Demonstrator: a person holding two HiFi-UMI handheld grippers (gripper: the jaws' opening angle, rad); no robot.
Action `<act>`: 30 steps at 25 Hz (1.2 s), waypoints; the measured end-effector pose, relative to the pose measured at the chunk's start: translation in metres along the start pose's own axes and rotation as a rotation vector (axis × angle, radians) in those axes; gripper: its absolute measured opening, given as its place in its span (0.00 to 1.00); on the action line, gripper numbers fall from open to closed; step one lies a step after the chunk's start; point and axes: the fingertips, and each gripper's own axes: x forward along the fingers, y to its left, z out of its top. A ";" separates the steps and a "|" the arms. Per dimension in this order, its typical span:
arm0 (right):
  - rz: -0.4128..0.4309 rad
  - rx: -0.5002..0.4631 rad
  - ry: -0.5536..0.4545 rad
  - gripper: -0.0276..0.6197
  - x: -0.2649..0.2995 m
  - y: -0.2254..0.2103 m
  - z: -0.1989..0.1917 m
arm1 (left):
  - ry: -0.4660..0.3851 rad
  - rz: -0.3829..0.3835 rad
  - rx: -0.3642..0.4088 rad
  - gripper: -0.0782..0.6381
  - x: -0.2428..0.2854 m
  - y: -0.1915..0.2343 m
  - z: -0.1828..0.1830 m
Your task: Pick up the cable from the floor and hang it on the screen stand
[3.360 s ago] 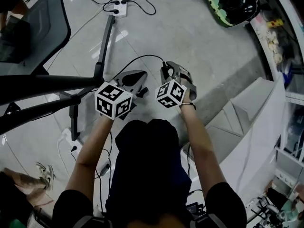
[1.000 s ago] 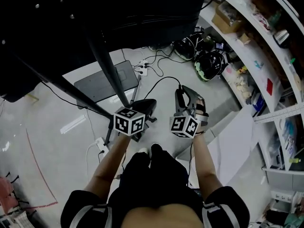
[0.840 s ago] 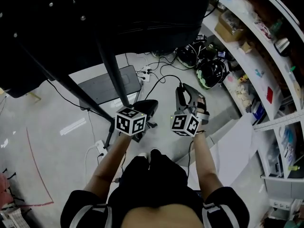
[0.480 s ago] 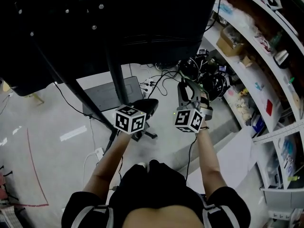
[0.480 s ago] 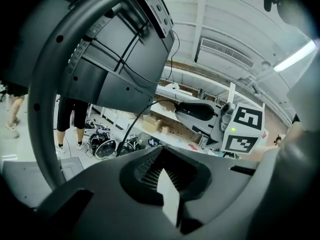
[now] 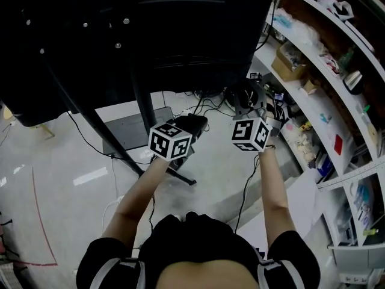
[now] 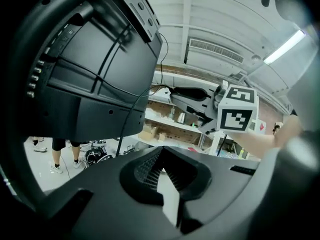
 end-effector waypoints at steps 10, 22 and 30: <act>-0.073 -0.023 -0.053 0.24 0.040 -0.078 0.021 | -0.045 -0.046 0.146 0.12 0.040 -0.004 0.084; -0.139 -0.041 -0.122 0.24 0.087 -0.162 0.064 | -0.083 -0.057 0.210 0.12 0.056 0.001 0.152; -0.166 -0.061 -0.179 0.24 0.109 -0.215 0.112 | -0.115 -0.051 0.212 0.12 0.050 -0.005 0.199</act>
